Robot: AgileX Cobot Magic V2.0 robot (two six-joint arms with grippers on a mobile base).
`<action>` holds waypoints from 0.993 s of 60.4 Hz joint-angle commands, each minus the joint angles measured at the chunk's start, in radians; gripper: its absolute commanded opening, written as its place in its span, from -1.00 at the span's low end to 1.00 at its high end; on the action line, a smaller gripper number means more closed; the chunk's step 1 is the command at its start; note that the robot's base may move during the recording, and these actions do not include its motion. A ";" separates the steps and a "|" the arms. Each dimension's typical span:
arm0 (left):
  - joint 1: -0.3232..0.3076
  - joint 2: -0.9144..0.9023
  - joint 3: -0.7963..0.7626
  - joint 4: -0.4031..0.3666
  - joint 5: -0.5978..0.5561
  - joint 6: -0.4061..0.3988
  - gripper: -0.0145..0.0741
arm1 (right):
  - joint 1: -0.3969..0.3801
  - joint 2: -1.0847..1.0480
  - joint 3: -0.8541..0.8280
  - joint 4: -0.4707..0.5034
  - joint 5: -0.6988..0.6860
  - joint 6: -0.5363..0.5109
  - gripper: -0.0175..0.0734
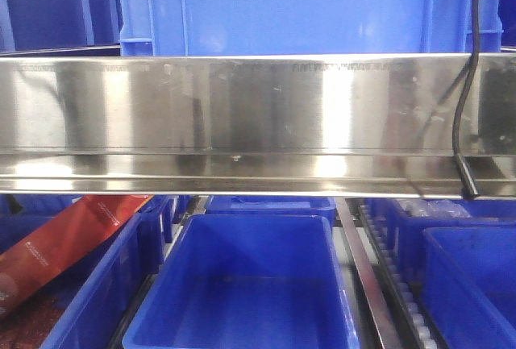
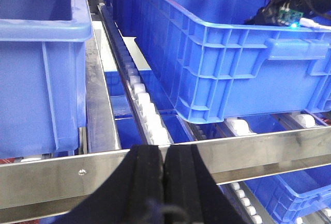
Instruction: Place cylindrical capacitor in blue bin on shelf
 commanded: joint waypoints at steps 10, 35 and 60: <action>-0.001 -0.005 0.004 0.003 -0.012 -0.004 -0.92 | 0.001 -0.011 -0.028 0.001 0.038 0.004 -0.10; -0.001 -0.005 0.004 0.003 -0.012 -0.004 -0.92 | 0.001 -0.116 -0.028 0.001 0.028 0.005 0.63; -0.001 -0.005 0.004 0.007 -0.012 -0.004 -0.92 | 0.001 -0.443 0.067 -0.071 0.004 0.005 -0.93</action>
